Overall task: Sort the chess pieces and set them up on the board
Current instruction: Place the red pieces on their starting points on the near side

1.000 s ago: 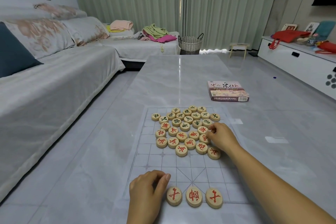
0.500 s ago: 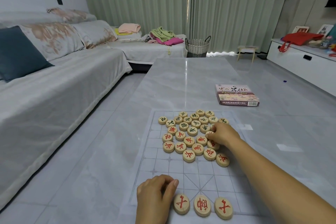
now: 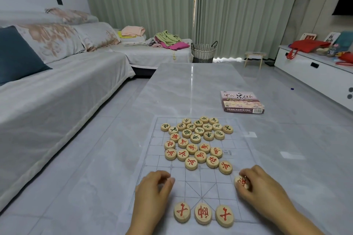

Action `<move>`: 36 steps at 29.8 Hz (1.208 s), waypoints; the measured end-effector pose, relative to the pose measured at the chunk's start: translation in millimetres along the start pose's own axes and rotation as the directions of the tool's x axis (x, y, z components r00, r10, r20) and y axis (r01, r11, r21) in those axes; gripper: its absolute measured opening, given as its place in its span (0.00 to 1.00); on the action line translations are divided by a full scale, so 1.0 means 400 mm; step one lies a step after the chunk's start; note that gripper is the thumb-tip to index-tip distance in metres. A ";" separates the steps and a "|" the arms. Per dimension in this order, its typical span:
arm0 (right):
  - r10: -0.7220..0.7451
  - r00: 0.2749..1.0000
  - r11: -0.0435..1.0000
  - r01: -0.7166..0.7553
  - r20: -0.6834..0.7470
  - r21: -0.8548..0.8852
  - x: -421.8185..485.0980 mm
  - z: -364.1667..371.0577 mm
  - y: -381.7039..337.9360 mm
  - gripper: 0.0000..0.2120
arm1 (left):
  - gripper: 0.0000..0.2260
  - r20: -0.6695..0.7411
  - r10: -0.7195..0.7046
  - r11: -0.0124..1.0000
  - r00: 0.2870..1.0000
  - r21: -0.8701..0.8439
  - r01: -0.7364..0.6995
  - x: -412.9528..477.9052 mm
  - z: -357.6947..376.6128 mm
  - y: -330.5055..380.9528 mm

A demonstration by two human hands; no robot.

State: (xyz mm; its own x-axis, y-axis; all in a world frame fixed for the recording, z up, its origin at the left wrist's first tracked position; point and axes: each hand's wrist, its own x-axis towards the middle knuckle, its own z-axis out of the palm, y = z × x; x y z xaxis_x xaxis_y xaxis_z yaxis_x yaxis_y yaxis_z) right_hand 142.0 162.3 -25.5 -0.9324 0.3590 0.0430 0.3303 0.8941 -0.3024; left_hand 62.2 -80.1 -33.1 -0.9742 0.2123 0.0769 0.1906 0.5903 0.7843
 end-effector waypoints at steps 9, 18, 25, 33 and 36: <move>-0.057 0.990 0.995 0.067 -0.126 0.076 -0.032 0.084 0.054 0.23 | 0.12 -0.009 0.051 0.979 0.999 0.197 -0.048 0.240 0.019 0.032; -0.043 0.979 0.983 0.078 -0.199 0.168 -0.008 0.091 0.061 0.24 | 0.14 0.169 -0.060 0.789 0.984 0.611 -0.057 0.448 0.102 0.068; -0.037 0.988 0.972 0.070 -0.149 0.224 -0.015 0.069 0.054 0.19 | 0.11 0.109 0.032 0.924 0.993 0.375 -0.071 0.449 0.027 0.072; -0.007 0.992 0.960 0.043 -0.129 0.278 -0.028 0.058 0.053 0.15 | 0.15 0.584 0.155 0.915 0.797 0.220 -0.339 0.095 -0.119 -0.026; -0.007 0.994 0.962 0.037 -0.113 0.272 -0.033 0.058 0.052 0.16 | 0.21 0.503 0.169 0.953 0.848 0.136 -0.270 0.031 -0.108 -0.062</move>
State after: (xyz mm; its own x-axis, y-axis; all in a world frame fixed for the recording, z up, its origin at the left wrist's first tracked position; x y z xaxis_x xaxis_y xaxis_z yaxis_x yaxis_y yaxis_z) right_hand 157.7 169.9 -54.4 -0.9118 0.3811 0.1527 0.2427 0.8003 -0.5483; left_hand 40.1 -125.6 -25.0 -0.7327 0.6713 -0.1119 0.4616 0.6111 0.6430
